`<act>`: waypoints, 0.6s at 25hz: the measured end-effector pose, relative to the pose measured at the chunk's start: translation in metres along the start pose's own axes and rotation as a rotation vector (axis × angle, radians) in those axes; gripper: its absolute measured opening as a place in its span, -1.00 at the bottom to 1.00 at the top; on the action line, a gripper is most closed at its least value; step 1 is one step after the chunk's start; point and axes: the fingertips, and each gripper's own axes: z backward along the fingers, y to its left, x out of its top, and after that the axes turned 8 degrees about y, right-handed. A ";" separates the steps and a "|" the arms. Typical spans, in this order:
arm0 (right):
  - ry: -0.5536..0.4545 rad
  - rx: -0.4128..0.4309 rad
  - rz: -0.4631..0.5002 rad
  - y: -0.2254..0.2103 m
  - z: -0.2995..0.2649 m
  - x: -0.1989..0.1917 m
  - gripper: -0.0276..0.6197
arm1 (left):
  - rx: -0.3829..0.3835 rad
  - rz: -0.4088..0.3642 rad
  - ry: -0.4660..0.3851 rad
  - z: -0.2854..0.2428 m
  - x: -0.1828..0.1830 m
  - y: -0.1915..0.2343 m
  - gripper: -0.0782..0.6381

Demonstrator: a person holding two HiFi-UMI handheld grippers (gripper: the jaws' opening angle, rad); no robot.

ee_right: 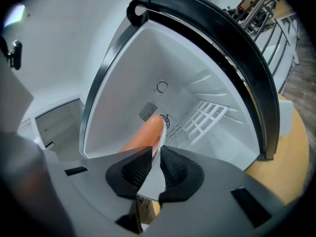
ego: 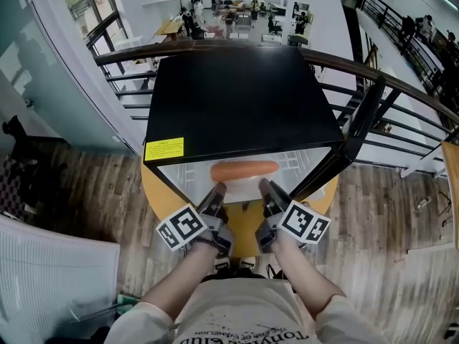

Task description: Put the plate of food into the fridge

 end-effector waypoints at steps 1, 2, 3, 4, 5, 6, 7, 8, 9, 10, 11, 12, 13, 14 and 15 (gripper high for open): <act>0.000 -0.003 0.000 -0.001 -0.004 0.002 -0.71 | 0.002 0.004 -0.001 -0.003 0.003 0.001 -0.65; 0.000 -0.006 0.001 -0.003 -0.007 0.005 -0.71 | 0.003 0.007 -0.003 -0.007 0.005 0.002 -0.65; 0.000 -0.009 0.003 -0.004 -0.011 0.008 -0.71 | 0.005 0.009 -0.006 -0.011 0.008 0.003 -0.65; -0.001 -0.013 0.005 -0.005 -0.014 0.010 -0.71 | 0.007 0.009 -0.008 -0.014 0.011 0.004 -0.65; -0.001 -0.016 0.005 -0.007 -0.018 0.013 -0.71 | 0.008 0.011 -0.011 -0.018 0.013 0.005 -0.65; -0.002 -0.020 0.005 -0.009 -0.022 0.015 -0.71 | 0.010 0.014 -0.014 -0.022 0.016 0.007 -0.65; -0.003 -0.023 0.007 -0.012 -0.026 0.017 -0.71 | 0.011 0.018 -0.018 -0.026 0.018 0.009 -0.65; -0.004 -0.027 0.010 -0.014 -0.031 0.019 -0.71 | 0.014 0.022 -0.022 -0.029 0.020 0.011 -0.65; -0.004 -0.031 0.013 -0.015 -0.035 0.020 -0.71 | 0.018 0.024 -0.027 -0.032 0.023 0.013 -0.65; -0.004 -0.036 0.016 -0.016 -0.039 0.022 -0.71 | 0.024 0.026 -0.030 -0.034 0.025 0.016 -0.65; -0.004 -0.042 0.018 -0.017 -0.042 0.022 -0.71 | 0.030 0.027 -0.032 -0.037 0.027 0.018 -0.65; -0.001 -0.047 0.019 -0.018 -0.045 0.023 -0.71 | 0.036 0.027 -0.032 -0.039 0.029 0.020 -0.65; 0.002 -0.052 0.018 -0.020 -0.048 0.023 -0.71 | 0.042 0.027 -0.032 -0.041 0.031 0.023 -0.65; 0.005 -0.056 0.017 -0.022 -0.050 0.022 -0.71 | 0.048 0.027 -0.030 -0.042 0.031 0.025 -0.65; 0.007 -0.060 0.016 -0.024 -0.052 0.022 -0.71 | 0.052 0.028 -0.028 -0.044 0.032 0.027 -0.65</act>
